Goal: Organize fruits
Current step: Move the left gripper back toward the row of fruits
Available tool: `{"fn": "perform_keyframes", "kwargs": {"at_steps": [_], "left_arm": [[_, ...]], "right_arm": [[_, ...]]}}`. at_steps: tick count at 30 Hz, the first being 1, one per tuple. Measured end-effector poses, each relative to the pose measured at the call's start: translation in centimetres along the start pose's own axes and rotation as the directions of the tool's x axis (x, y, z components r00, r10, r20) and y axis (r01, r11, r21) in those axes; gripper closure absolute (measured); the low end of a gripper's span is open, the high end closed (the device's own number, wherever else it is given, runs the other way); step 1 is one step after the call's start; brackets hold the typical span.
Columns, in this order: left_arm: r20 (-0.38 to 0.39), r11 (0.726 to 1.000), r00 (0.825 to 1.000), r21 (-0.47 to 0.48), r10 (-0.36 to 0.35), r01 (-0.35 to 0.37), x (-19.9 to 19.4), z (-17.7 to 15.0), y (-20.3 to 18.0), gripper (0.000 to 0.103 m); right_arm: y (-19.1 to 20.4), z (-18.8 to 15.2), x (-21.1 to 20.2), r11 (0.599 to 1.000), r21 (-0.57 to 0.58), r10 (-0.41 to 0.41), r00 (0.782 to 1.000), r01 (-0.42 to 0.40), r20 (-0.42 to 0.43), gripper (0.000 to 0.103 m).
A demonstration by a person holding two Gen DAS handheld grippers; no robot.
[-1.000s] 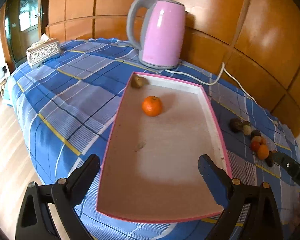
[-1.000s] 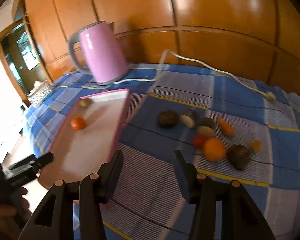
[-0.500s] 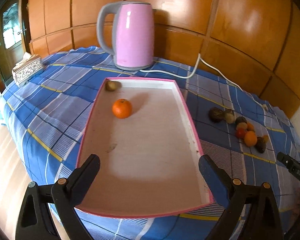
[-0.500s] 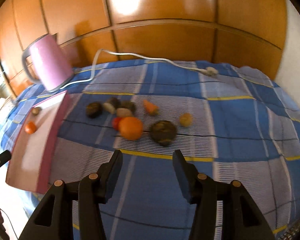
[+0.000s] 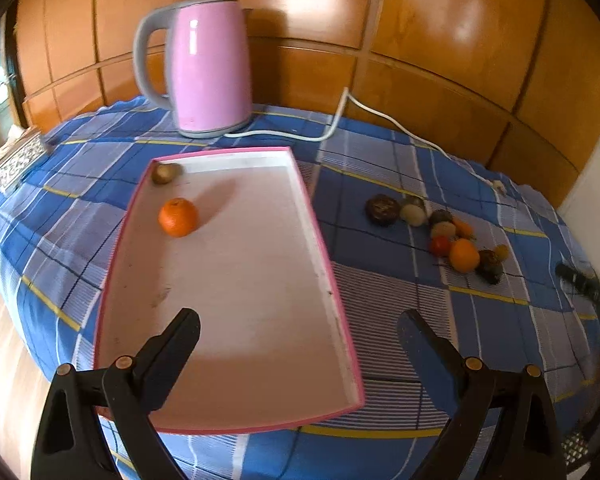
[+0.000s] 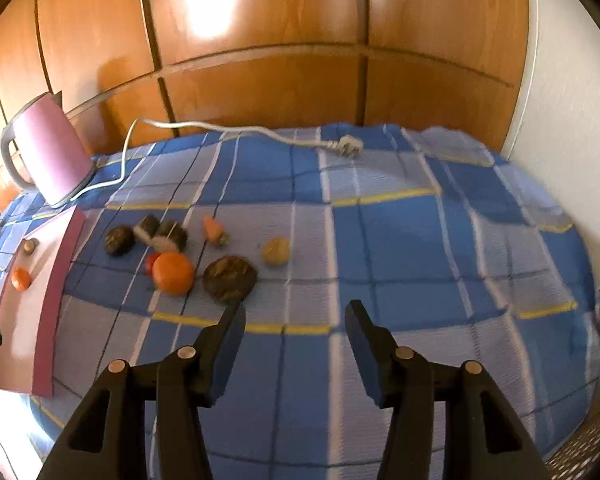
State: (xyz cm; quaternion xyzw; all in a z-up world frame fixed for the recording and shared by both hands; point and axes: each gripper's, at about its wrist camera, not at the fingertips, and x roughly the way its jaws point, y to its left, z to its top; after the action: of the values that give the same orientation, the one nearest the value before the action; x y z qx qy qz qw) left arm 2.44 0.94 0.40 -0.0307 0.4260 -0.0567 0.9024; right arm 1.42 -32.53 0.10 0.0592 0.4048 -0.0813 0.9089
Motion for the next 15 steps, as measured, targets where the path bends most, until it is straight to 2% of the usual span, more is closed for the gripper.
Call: {"fn": "perform_keyframes", "kwargs": {"at_steps": [4, 11, 15], "left_arm": [[-0.003, 1.000, 1.000, 0.023, -0.019, 0.019, 0.2, 0.1, -1.0, 0.004], [-0.024, 0.994, 0.994, 0.041, -0.103, 0.104, 0.8, 0.0, -2.4, 0.005], [-0.055, 0.990, 0.990, 0.051, -0.130, 0.132, 1.5, 0.6, -3.1, 0.019]], "right_arm": [[-1.4, 2.0, -0.1, 1.000, 0.024, -0.013, 1.000, 0.013, 0.004, 0.050], [-4.6, 4.4, 0.4, 0.997, 0.055, -0.054, 0.998, 0.055, -0.018, 0.050], [-5.4, 3.0, 1.4, 0.995, 0.088, -0.049, 0.997, 0.054, -0.059, 0.050]]}}
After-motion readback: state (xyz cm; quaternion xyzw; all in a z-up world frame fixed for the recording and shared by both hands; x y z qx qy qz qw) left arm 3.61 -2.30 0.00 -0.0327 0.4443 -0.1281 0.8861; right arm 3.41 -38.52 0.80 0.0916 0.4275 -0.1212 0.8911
